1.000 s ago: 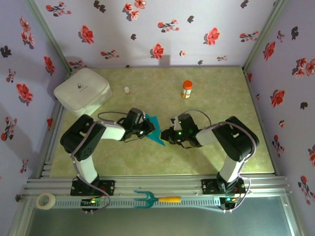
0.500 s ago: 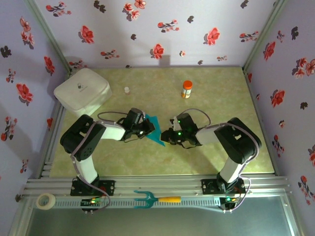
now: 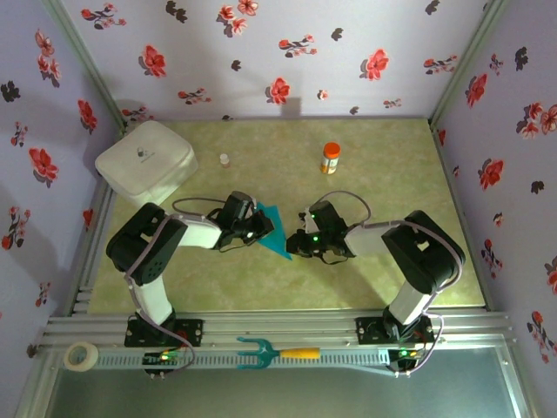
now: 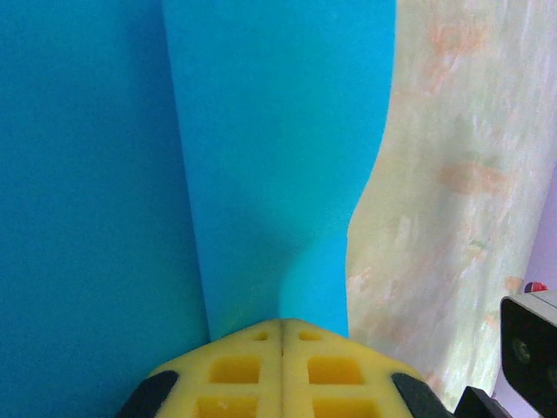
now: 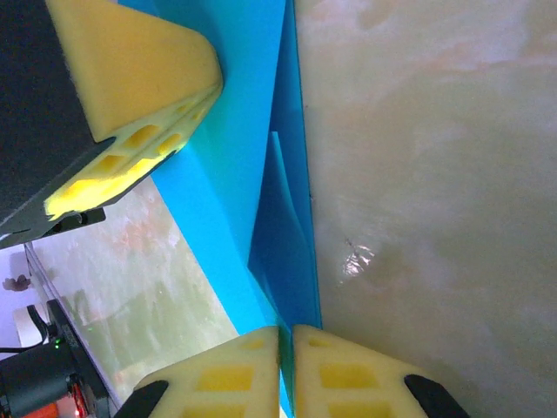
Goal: Fold a paper plane with a square sheet of paper (pick it up from the middle)
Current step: Fourth fold the wing at the center of the table.
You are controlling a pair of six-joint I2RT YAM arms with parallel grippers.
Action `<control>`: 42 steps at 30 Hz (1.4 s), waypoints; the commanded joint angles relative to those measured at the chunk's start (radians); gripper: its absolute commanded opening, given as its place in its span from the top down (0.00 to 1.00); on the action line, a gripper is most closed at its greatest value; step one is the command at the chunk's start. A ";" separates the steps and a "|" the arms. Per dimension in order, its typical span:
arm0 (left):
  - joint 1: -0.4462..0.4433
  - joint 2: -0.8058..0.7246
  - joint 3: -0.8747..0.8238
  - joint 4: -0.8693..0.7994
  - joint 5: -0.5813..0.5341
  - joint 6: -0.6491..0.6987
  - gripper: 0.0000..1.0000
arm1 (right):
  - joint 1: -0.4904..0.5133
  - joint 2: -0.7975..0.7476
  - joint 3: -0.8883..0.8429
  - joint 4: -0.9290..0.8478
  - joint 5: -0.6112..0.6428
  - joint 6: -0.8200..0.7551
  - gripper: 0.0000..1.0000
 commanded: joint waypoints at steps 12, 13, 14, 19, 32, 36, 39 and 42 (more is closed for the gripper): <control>0.014 0.001 -0.030 -0.108 -0.058 0.020 0.95 | 0.006 -0.050 -0.079 -0.112 0.011 0.020 0.85; 0.014 0.003 -0.029 -0.108 -0.059 0.020 0.95 | 0.009 -0.051 -0.080 -0.114 0.009 0.020 0.86; 0.014 0.002 -0.030 -0.107 -0.059 0.019 0.95 | 0.009 -0.049 -0.082 -0.111 0.006 0.021 0.87; 0.015 0.002 -0.031 -0.108 -0.060 0.019 0.95 | 0.019 -0.034 -0.083 -0.115 0.008 0.023 0.92; 0.018 0.000 -0.033 -0.115 -0.063 0.016 0.95 | 0.028 -0.067 -0.098 -0.134 0.010 0.029 0.89; 0.017 0.000 -0.033 -0.118 -0.063 0.016 0.95 | 0.033 -0.059 -0.098 -0.130 -0.006 0.032 0.89; 0.017 -0.003 -0.035 -0.120 -0.064 0.016 0.95 | 0.037 -0.061 -0.103 -0.139 0.009 0.036 0.94; 0.017 -0.002 -0.035 -0.121 -0.064 0.016 0.96 | 0.039 -0.062 -0.103 -0.155 0.018 0.036 0.91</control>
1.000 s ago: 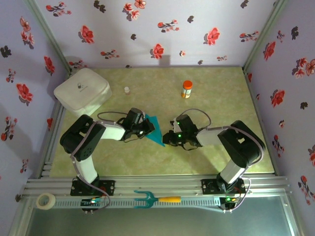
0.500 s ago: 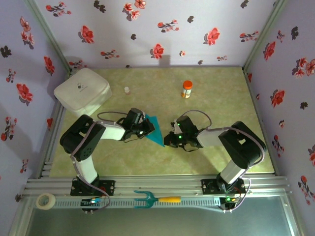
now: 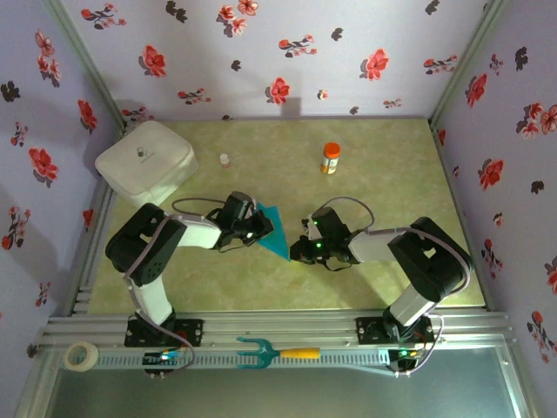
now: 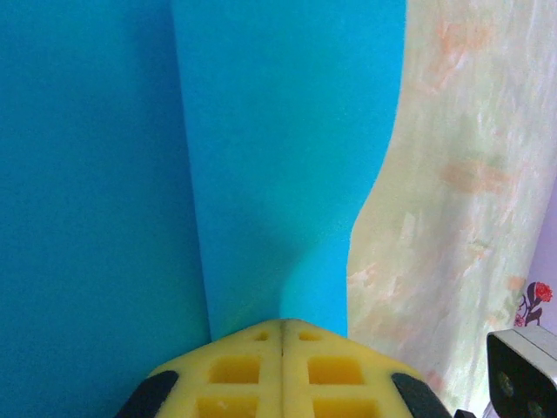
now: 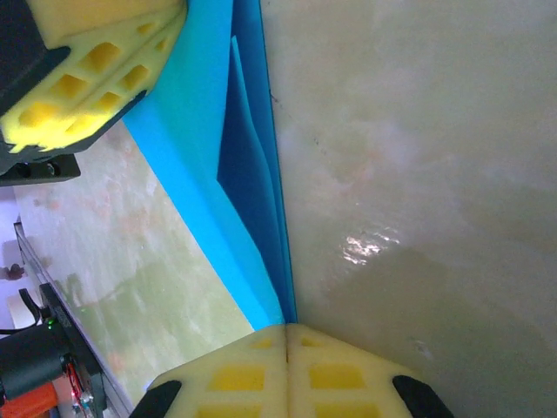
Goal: Fold a paper plane with a square sheet of paper (pick it up from the middle)
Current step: Fourth fold the wing at the center of the table.
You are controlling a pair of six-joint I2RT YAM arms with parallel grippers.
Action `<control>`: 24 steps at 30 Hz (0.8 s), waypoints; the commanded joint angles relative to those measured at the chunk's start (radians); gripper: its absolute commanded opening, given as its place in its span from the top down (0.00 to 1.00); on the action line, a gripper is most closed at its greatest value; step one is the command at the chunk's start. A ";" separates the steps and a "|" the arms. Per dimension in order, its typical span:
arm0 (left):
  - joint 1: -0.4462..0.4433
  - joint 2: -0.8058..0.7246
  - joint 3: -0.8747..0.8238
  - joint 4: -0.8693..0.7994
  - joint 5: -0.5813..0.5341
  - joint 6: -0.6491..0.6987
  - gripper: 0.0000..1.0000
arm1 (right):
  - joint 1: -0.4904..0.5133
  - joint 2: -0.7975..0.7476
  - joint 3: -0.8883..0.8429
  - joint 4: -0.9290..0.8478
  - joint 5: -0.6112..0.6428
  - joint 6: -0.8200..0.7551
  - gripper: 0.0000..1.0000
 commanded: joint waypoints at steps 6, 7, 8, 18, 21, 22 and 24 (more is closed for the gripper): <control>0.016 0.005 -0.035 -0.108 -0.065 0.016 0.96 | 0.030 0.003 -0.030 -0.174 0.032 0.004 0.95; 0.017 0.005 -0.034 -0.108 -0.064 0.015 0.96 | 0.031 0.008 -0.029 -0.176 0.033 0.004 0.93; 0.015 0.005 -0.034 -0.108 -0.064 0.017 0.96 | 0.032 0.011 -0.028 -0.183 0.037 0.005 0.91; 0.017 0.005 -0.035 -0.111 -0.066 0.019 0.96 | 0.044 -0.008 -0.045 -0.216 0.063 0.021 0.89; 0.017 0.005 -0.037 -0.111 -0.066 0.021 0.96 | 0.045 -0.026 -0.038 -0.241 0.081 0.017 0.90; 0.017 0.005 -0.039 -0.110 -0.066 0.020 0.96 | 0.045 -0.031 -0.039 -0.242 0.082 0.017 0.90; 0.017 0.004 -0.041 -0.108 -0.067 0.018 0.96 | 0.046 -0.033 -0.041 -0.246 0.080 0.018 0.90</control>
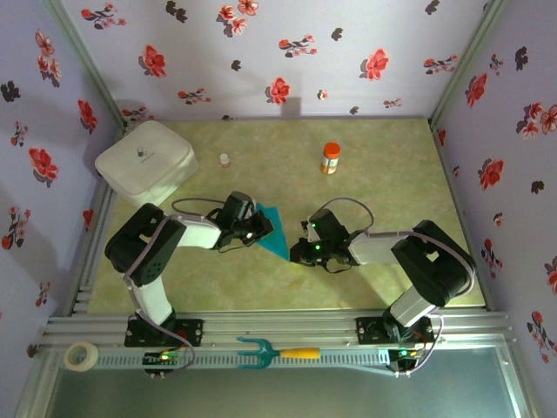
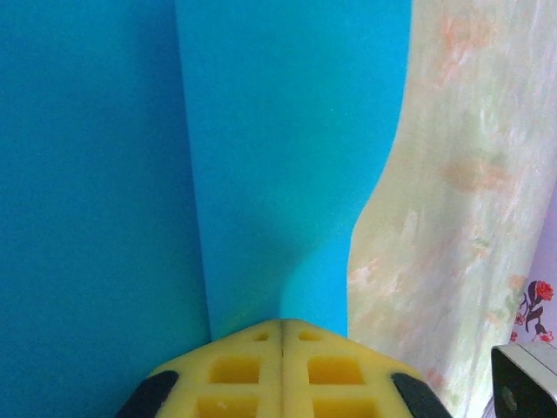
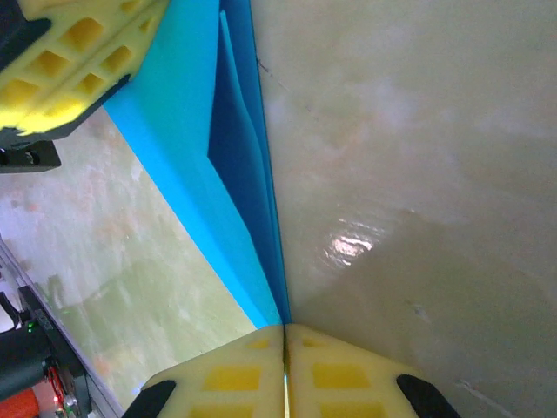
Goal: Fold a paper plane with a square sheet of paper (pick it up from the middle)
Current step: Fourth fold the wing at the center of the table.
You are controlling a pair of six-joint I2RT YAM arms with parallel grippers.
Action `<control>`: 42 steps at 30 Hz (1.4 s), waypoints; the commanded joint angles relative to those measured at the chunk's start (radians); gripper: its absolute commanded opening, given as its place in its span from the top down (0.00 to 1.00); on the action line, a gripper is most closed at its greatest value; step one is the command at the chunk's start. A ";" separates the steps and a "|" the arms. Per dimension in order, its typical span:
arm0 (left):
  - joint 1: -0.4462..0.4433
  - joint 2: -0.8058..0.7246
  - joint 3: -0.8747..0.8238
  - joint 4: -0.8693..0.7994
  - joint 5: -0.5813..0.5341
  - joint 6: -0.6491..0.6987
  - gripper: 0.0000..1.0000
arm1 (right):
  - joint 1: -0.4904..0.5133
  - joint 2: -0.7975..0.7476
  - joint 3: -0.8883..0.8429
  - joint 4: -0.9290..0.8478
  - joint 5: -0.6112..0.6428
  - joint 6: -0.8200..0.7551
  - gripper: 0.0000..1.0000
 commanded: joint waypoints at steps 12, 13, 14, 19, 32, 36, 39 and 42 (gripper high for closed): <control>0.017 0.007 -0.038 -0.103 -0.069 0.024 0.96 | 0.019 -0.075 -0.037 -0.226 0.058 0.014 0.91; 0.015 0.004 -0.039 -0.103 -0.068 0.026 0.96 | 0.019 -0.096 -0.032 -0.234 0.065 0.013 0.90; 0.015 0.005 -0.038 -0.103 -0.068 0.028 0.96 | 0.017 -0.121 -0.021 -0.248 0.074 0.010 0.90; 0.013 0.006 -0.038 -0.100 -0.066 0.030 0.96 | 0.001 -0.200 0.049 -0.284 0.108 -0.019 0.92; 0.011 0.014 -0.031 -0.097 -0.060 0.029 0.96 | 0.002 0.130 0.333 -0.155 -0.066 -0.027 0.98; 0.010 0.013 -0.032 -0.097 -0.061 0.028 0.96 | 0.007 0.186 0.372 -0.165 -0.061 -0.037 0.97; 0.011 0.014 -0.031 -0.096 -0.062 0.028 0.96 | 0.017 0.204 0.397 -0.212 -0.037 -0.061 0.97; 0.011 0.015 -0.030 -0.098 -0.061 0.027 0.96 | 0.029 0.206 0.414 -0.240 -0.026 -0.076 0.97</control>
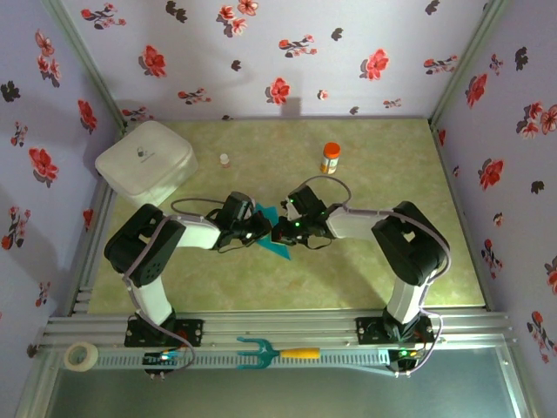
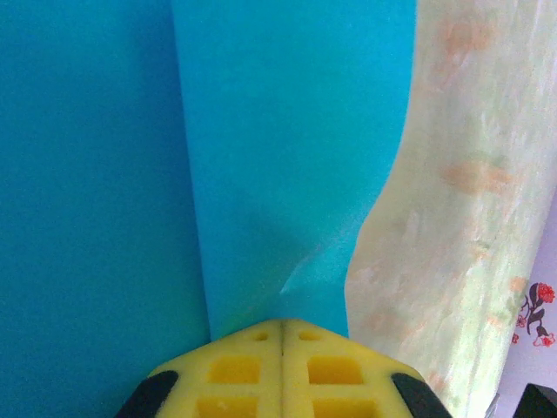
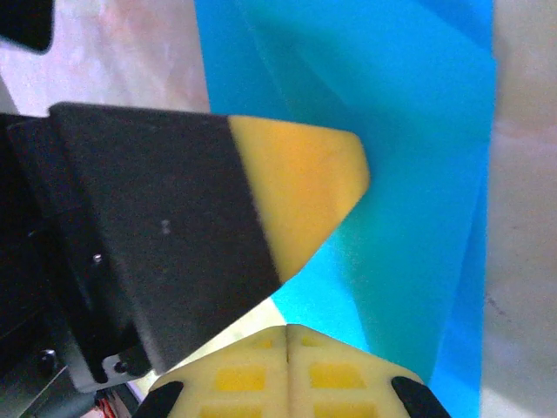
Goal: Fold a paper plane with a square sheet of paper (pick it up from the middle)
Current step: Fourth fold the wing at the center of the table.
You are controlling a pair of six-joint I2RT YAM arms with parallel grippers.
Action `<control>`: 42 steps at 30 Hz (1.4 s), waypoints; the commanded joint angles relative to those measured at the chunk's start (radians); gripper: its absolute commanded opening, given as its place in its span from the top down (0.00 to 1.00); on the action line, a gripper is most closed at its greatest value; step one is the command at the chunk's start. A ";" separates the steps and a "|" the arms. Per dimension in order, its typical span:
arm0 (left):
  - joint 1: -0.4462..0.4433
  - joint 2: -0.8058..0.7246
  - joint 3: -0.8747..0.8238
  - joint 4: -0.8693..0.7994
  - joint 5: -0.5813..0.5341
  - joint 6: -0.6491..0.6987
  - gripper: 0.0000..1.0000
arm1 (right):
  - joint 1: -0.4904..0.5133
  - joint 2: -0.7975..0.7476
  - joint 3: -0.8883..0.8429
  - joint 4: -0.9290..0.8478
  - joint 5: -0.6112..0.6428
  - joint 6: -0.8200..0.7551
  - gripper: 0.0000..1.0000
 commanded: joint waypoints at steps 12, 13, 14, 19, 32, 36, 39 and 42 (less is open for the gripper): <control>0.009 0.020 -0.024 -0.103 -0.054 0.028 0.96 | 0.012 0.048 0.011 -0.061 0.060 -0.054 0.98; 0.009 0.020 -0.024 -0.103 -0.054 0.028 0.96 | 0.012 0.052 0.003 -0.056 0.055 -0.052 0.98; 0.009 0.019 -0.026 -0.103 -0.055 0.028 0.96 | 0.010 0.052 -0.004 -0.050 0.054 -0.051 0.98; 0.010 0.017 -0.026 -0.108 -0.055 0.028 0.96 | 0.008 0.044 -0.036 -0.029 0.054 -0.041 0.98; 0.011 0.009 -0.025 -0.116 -0.057 0.030 0.96 | 0.019 -0.068 -0.026 -0.075 0.039 -0.080 0.96; 0.011 0.009 -0.026 -0.117 -0.057 0.031 0.96 | 0.045 -0.050 -0.008 -0.085 0.031 -0.088 0.96; 0.011 0.009 -0.026 -0.115 -0.057 0.030 0.96 | 0.055 -0.020 0.010 -0.099 0.058 -0.086 0.96; 0.011 0.009 -0.027 -0.115 -0.058 0.030 0.96 | 0.054 0.006 0.019 -0.119 0.093 -0.093 0.96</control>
